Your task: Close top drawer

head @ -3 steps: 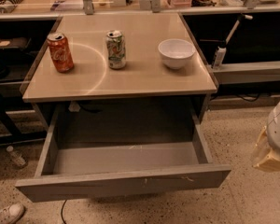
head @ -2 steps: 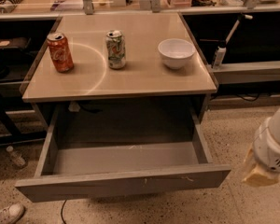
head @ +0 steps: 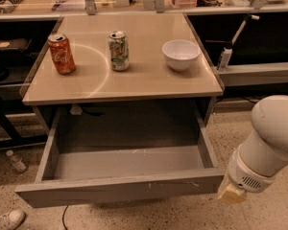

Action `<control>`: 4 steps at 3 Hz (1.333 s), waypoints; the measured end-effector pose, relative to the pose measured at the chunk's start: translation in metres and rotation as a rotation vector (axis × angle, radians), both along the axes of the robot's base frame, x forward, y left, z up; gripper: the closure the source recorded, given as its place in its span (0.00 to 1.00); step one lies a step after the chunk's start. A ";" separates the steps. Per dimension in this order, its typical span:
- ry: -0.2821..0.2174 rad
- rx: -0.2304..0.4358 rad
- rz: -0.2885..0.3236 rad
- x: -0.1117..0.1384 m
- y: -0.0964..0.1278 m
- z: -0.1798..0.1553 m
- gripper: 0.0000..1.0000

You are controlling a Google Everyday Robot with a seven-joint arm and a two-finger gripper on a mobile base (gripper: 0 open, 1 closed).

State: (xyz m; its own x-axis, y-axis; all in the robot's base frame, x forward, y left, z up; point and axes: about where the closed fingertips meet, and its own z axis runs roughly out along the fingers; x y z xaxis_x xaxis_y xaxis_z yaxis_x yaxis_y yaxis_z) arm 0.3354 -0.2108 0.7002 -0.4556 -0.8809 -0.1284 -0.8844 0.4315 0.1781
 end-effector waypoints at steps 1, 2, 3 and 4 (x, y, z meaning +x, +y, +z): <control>0.041 0.041 0.005 0.001 0.016 -0.019 1.00; 0.045 0.044 0.005 0.001 0.017 -0.020 1.00; -0.005 0.047 -0.046 0.019 0.017 -0.024 1.00; -0.050 0.045 -0.084 0.046 0.018 -0.029 1.00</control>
Offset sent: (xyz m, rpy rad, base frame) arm 0.0002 0.0113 -0.0128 0.0389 0.0259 0.0104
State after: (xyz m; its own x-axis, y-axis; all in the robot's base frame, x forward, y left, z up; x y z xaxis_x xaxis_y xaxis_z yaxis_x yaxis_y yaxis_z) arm 0.3815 -0.1924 0.6716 -0.5198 -0.8325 -0.1918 -0.8536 0.4973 0.1551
